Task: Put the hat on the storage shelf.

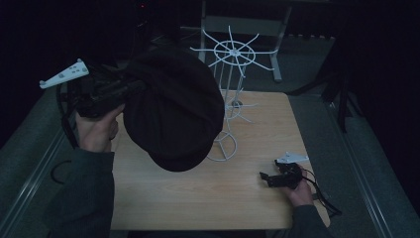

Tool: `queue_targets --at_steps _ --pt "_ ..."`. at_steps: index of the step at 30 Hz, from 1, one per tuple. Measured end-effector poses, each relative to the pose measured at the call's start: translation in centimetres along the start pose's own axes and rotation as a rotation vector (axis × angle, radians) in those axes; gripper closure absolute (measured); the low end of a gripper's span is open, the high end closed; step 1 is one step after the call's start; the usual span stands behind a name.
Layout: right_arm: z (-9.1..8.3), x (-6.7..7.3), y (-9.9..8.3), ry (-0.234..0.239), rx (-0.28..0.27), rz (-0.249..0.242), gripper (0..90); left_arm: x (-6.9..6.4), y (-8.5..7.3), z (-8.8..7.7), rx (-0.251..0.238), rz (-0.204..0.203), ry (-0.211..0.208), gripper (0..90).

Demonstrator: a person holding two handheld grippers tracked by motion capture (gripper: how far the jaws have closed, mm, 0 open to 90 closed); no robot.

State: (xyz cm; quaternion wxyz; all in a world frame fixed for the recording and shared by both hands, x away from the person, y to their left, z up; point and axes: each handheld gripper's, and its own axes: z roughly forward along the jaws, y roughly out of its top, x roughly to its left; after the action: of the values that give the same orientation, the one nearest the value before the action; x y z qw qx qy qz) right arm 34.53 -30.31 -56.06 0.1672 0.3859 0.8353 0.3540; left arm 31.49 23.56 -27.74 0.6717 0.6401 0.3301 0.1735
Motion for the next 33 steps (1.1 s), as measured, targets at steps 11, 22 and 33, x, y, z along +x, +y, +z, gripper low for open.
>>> queue_targets --at_steps 11,22,33 --pt "0.0 0.0 0.0 0.0 -0.001 0.0 13.7 -0.5 0.7 1.4 -0.022 -0.003 -0.032 73.7" --pt "0.0 0.0 0.0 -0.001 0.0 0.001 13.9 0.0 0.5 4.3 -0.03 -0.066 -0.063 73.6" --pt "0.0 0.0 0.0 -0.001 -0.003 0.001 13.9 0.4 -1.1 8.5 0.066 -0.057 -0.012 73.2"
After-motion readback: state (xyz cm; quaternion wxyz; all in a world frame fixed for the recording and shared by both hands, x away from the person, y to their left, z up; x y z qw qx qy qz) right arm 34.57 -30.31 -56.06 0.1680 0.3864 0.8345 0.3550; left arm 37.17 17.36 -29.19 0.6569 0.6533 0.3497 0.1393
